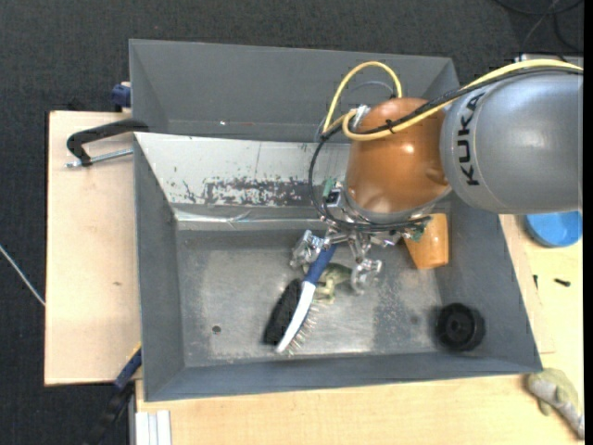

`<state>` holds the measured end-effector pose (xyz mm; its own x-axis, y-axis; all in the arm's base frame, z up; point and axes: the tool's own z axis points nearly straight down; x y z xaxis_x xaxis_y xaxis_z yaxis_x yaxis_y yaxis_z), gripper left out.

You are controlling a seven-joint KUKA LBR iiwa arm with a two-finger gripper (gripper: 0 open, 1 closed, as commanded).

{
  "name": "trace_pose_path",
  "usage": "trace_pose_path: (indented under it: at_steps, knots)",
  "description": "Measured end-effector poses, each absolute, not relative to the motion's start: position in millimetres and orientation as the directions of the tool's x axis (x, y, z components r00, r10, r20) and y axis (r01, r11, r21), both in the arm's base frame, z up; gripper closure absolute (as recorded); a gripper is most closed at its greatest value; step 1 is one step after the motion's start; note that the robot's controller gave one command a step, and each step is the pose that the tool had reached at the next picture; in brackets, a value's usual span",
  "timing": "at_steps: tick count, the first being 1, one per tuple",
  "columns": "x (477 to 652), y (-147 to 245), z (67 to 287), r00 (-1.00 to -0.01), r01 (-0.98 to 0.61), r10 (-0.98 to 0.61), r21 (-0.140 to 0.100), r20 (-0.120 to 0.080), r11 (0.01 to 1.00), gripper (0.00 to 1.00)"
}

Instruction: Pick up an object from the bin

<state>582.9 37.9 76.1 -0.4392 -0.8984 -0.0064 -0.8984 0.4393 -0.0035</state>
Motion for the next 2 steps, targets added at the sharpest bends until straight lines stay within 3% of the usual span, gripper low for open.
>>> trace_pose_path:
  at_steps: [1,2]
  knots:
    - [583.8,39.3,77.4,-0.44,-0.898,-0.898,-0.005,-0.01,0.44,1.0]
    - [585.8,40.9,126.5,-0.442,-0.897,-0.897,-0.007,-0.007,0.442,1.0]
